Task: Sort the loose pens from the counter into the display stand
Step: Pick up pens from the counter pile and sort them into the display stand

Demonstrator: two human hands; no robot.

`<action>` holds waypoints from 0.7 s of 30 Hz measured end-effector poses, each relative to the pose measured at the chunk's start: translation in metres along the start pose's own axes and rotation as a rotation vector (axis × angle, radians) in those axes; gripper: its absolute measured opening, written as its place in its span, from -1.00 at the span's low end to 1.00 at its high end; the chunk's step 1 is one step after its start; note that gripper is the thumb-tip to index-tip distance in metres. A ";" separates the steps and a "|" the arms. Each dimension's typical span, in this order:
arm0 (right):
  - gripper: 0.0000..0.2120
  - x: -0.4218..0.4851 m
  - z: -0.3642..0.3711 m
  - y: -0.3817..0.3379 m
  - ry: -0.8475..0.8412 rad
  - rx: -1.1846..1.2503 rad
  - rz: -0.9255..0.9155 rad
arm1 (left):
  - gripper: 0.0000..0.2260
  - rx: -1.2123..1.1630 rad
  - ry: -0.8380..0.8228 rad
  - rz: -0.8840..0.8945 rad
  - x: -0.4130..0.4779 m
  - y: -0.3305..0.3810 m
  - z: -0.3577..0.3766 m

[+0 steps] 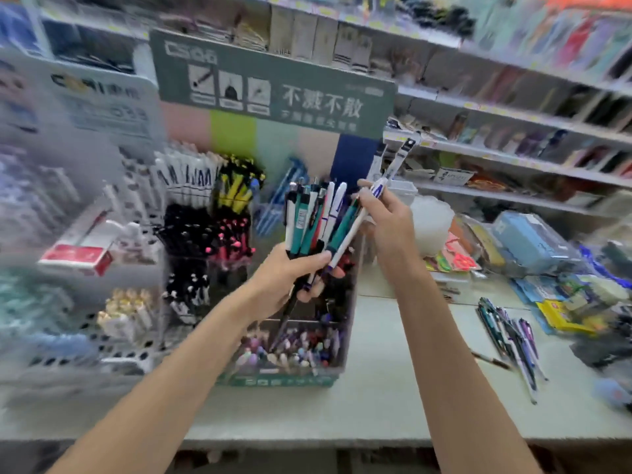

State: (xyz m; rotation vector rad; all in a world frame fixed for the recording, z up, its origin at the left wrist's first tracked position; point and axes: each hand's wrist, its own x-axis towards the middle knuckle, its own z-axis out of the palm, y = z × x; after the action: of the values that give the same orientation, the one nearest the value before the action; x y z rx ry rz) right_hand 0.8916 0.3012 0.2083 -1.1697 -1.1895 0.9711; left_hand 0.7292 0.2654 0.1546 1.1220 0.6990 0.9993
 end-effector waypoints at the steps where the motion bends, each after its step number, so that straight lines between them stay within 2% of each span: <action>1: -0.85 -0.001 0.012 -0.006 0.031 -0.023 -0.018 | -0.83 0.006 0.001 -0.001 -0.010 0.007 -0.014; 4: -0.81 -0.005 0.042 -0.018 0.063 -0.126 -0.085 | -0.96 0.061 -0.020 0.013 -0.033 0.024 -0.051; 9: -0.79 -0.018 0.083 -0.026 -0.109 -0.144 -0.030 | -0.86 0.007 -0.100 -0.044 -0.054 0.041 -0.085; 12: -0.77 -0.023 0.097 -0.032 -0.237 -0.263 -0.035 | -0.84 0.082 -0.146 -0.079 -0.063 0.046 -0.095; 15: -0.89 -0.026 0.110 -0.033 -0.319 -0.260 -0.070 | -0.71 0.131 -0.110 -0.068 -0.068 0.049 -0.106; 17: -0.81 -0.023 0.115 -0.034 -0.327 -0.228 -0.064 | -0.66 0.120 -0.085 -0.055 -0.071 0.050 -0.113; 21: -0.82 -0.017 0.127 -0.035 -0.271 -0.268 -0.094 | -0.83 0.128 -0.034 -0.030 -0.073 0.055 -0.122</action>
State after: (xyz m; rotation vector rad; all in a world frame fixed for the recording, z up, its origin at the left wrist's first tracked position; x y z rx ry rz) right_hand 0.7627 0.2980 0.2393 -1.2034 -1.6167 0.9393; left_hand 0.5777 0.2531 0.1671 1.2337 0.7588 0.9187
